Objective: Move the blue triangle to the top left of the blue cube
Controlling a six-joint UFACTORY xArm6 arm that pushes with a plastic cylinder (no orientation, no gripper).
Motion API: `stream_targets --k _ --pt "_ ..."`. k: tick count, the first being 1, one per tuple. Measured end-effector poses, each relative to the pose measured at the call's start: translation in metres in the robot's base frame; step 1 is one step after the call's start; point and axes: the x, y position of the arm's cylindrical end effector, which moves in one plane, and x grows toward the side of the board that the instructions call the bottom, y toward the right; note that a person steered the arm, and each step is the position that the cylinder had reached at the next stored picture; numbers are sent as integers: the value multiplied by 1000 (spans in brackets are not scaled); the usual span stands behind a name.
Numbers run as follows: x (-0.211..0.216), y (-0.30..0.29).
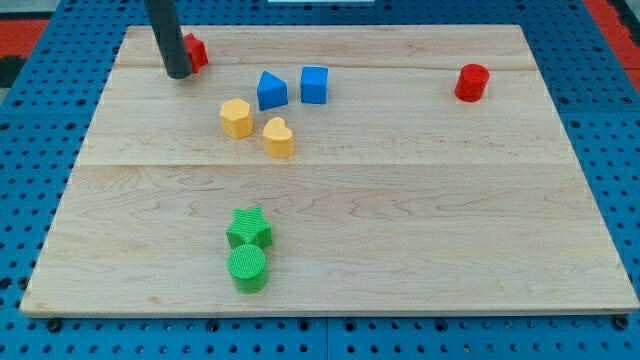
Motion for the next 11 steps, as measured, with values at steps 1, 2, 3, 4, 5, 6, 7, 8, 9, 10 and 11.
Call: stream_targets --k 1,2,3,4,5,6,7,8,9,10,11 --pt "31 31" --pt "31 93" --pt "29 131" --pt "4 146" --pt "-14 199" --pt "-36 238" --pt "-37 277" --pt "-52 290" --pt "-52 256" --pt "-52 233" --pt "-71 282"
